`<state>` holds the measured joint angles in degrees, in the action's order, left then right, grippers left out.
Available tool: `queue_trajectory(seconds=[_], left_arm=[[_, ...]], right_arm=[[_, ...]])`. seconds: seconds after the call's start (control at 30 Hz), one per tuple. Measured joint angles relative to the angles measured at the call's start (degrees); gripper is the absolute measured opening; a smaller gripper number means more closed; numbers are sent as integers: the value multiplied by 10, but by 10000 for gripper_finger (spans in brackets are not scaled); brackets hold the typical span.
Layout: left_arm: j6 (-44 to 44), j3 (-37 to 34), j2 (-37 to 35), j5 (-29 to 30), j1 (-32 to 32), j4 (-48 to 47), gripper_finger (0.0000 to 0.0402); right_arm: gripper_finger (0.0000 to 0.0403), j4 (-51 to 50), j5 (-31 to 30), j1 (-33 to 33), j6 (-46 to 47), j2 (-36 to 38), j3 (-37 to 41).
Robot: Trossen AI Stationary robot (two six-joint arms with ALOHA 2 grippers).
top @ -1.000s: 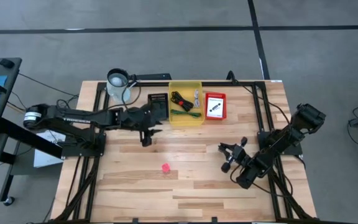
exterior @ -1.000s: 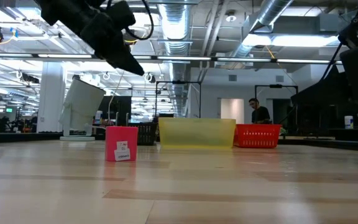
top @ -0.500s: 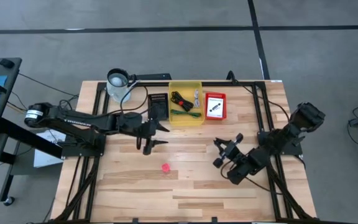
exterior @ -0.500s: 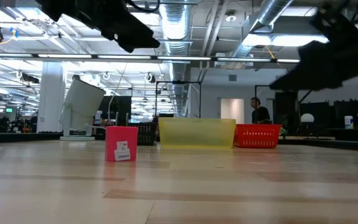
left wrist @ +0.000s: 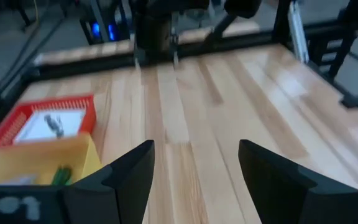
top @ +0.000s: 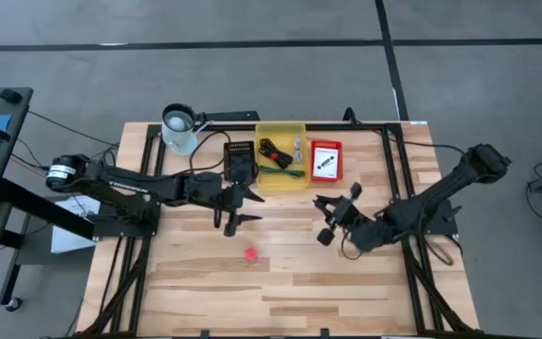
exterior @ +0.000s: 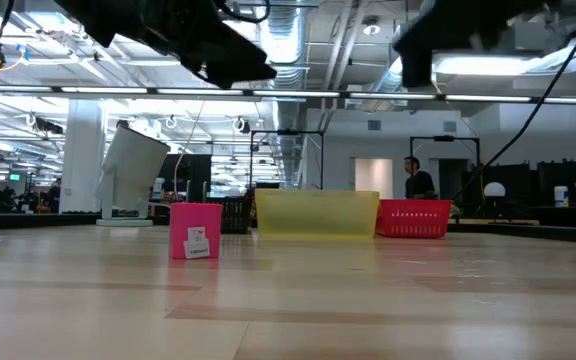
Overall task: Pick and place items into bin
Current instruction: Put the black charger adapter into the black bin
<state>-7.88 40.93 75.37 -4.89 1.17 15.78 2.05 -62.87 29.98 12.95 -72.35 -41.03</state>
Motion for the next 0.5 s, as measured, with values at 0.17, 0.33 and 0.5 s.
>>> queue_trajectory(seconds=[0.17, 0.33, 0.5], left_arm=[[-3, 0, 4, -18, 0, 58, 225], [-3, 0, 4, -28, 0, 99, 225], [-2, 0, 4, -29, 1, 123, 225]], right_arm=[[55, 121, 142, -35, -151, 27, -8], [55, 190, 248, -73, -221, 35, -8], [55, 203, 305, -109, -220, 29, -8]])
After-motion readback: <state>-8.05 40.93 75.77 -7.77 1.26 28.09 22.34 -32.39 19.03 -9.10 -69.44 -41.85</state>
